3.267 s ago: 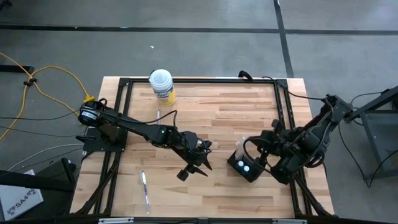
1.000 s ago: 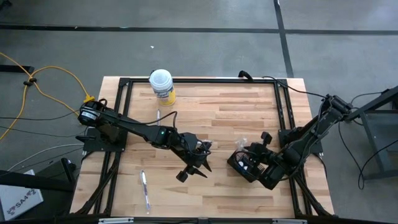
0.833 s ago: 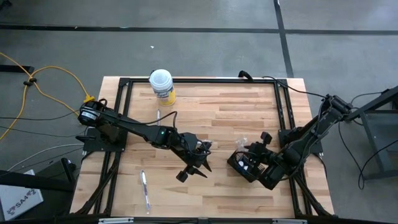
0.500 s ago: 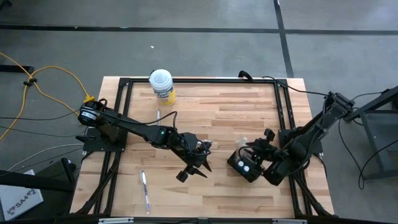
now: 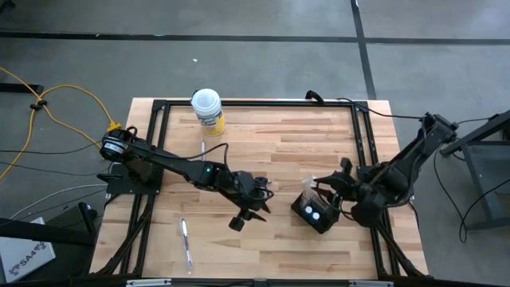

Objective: Pick & Place toothbrushing station
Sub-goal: Put the middle purple toothbrush into the wire organizer

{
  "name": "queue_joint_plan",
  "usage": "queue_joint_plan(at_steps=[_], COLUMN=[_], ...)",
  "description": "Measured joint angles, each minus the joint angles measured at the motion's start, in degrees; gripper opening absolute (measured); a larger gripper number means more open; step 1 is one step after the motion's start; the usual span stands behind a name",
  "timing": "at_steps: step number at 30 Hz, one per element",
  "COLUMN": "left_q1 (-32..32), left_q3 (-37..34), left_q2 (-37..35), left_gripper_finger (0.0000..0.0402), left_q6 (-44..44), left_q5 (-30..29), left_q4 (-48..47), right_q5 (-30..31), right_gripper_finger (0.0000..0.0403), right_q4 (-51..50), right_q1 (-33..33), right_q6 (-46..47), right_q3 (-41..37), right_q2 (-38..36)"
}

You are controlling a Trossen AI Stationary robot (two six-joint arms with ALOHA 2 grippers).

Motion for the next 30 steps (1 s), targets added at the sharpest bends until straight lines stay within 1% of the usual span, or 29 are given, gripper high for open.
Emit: queue_joint_plan(at_steps=[6, 10, 12, 14, 22, 25, 27, 30], left_q1=[0.39, 1.28, 1.71, 1.96, 1.79, 1.79, 1.81, 1.81], left_q3=[0.0, -2.18, -5.13, -9.77, -30.65, -35.82, -37.96, -40.67], left_q2=[-2.94, -7.09, -9.54, -12.35, -21.89, -23.55, -23.48, -23.08], left_gripper_finger=[0.0132, 0.0132, 0.0132, 0.0132, 0.0132, 0.0132, 0.0132, 0.0132], left_q6=[-1.78, -2.75, -3.75, -5.56, -10.46, -11.98, -13.05, -14.13], left_q5=[-1.28, -4.33, -6.21, -8.13, -11.63, -12.43, -13.9, -16.37], left_q4=[-3.54, -4.68, -4.07, -2.96, 16.43, 20.37, 23.11, 24.07], right_q5=[-0.78, -3.13, -3.93, -4.26, -4.33, -4.36, -4.57, -4.62], right_gripper_finger=[0.0103, 0.0103, 0.0103, 0.0103, 0.0103, 0.0103, 0.0103, 0.0103], right_q4=[10.68, 13.73, 13.95, 14.48, 17.19, 18.18, 18.72, 19.63], right_q1=[0.0, 0.01, 0.0, 0.01, 0.0, 0.0, 0.0, 0.02], right_q6=[-11.38, -13.72, -13.7, -13.71, -15.42, -15.42, -15.25, -15.24], right_q3=[0.0, 0.0, 0.0, 0.0, 0.0, 0.0, 0.0, 0.0], right_q2=[-0.62, -0.61, -0.52, -0.39, -0.35, -0.35, -0.34, -0.33])
